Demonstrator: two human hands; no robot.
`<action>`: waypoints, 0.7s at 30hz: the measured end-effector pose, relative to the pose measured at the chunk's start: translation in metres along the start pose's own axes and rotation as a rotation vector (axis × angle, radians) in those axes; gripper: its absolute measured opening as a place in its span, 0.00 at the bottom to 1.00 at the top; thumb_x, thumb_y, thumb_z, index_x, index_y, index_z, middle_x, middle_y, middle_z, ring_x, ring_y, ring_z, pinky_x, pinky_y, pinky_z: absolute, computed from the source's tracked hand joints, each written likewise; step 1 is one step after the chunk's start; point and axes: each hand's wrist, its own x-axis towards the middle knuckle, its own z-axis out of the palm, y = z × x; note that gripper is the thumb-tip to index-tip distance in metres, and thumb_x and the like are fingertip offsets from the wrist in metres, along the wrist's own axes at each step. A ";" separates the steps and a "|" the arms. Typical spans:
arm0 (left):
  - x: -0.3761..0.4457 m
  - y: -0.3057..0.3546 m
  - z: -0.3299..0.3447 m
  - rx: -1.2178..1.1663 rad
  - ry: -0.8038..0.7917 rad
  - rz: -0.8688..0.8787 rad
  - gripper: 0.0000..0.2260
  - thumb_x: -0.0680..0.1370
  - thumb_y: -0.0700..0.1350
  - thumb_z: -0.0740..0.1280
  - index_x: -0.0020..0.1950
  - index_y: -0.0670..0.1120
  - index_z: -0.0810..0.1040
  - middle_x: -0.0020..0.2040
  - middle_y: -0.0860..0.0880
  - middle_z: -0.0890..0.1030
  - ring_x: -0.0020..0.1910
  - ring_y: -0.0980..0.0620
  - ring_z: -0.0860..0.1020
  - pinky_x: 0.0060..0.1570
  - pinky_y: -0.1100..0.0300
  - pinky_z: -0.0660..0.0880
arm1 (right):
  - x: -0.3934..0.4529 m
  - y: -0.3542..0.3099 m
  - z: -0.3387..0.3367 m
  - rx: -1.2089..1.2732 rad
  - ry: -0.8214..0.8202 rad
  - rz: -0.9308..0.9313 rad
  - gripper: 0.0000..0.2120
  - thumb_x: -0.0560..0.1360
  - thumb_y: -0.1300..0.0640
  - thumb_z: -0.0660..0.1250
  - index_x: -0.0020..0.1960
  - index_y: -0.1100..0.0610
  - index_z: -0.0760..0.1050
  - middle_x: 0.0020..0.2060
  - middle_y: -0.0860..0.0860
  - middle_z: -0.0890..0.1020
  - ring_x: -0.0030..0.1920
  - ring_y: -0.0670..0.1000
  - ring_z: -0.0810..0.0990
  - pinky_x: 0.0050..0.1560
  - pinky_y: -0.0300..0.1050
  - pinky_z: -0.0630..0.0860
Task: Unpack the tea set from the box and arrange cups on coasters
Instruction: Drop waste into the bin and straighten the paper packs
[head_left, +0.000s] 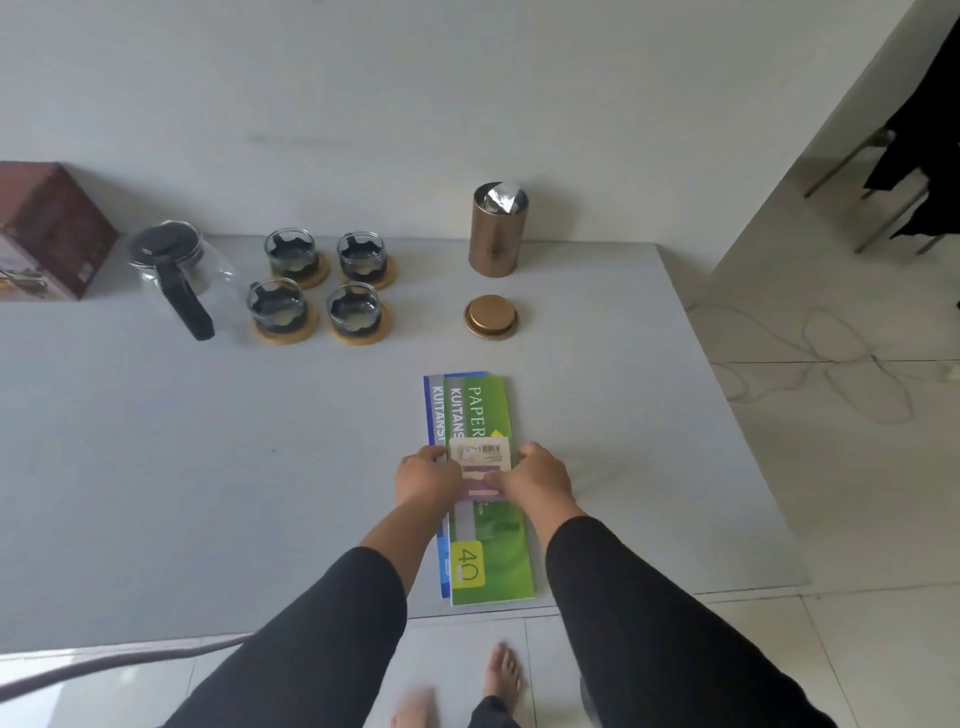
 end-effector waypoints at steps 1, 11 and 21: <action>0.000 0.000 0.000 0.000 0.009 0.007 0.21 0.77 0.40 0.59 0.70 0.49 0.70 0.66 0.45 0.73 0.54 0.47 0.76 0.47 0.58 0.74 | 0.001 -0.004 0.003 0.003 -0.011 -0.018 0.30 0.66 0.46 0.74 0.65 0.52 0.70 0.60 0.51 0.78 0.59 0.55 0.76 0.60 0.53 0.73; -0.001 0.000 0.001 -0.012 0.001 -0.004 0.14 0.73 0.40 0.67 0.59 0.46 0.76 0.56 0.47 0.80 0.53 0.47 0.79 0.53 0.55 0.78 | 0.002 -0.013 0.012 -0.002 0.076 -0.110 0.19 0.71 0.53 0.70 0.60 0.56 0.76 0.57 0.53 0.80 0.58 0.54 0.77 0.54 0.42 0.73; -0.010 0.027 0.027 -0.165 -0.181 0.041 0.16 0.73 0.37 0.65 0.59 0.49 0.78 0.52 0.49 0.82 0.49 0.48 0.81 0.45 0.59 0.79 | 0.006 0.018 -0.017 0.149 0.111 0.055 0.18 0.69 0.50 0.72 0.56 0.56 0.78 0.53 0.53 0.82 0.53 0.55 0.80 0.45 0.41 0.73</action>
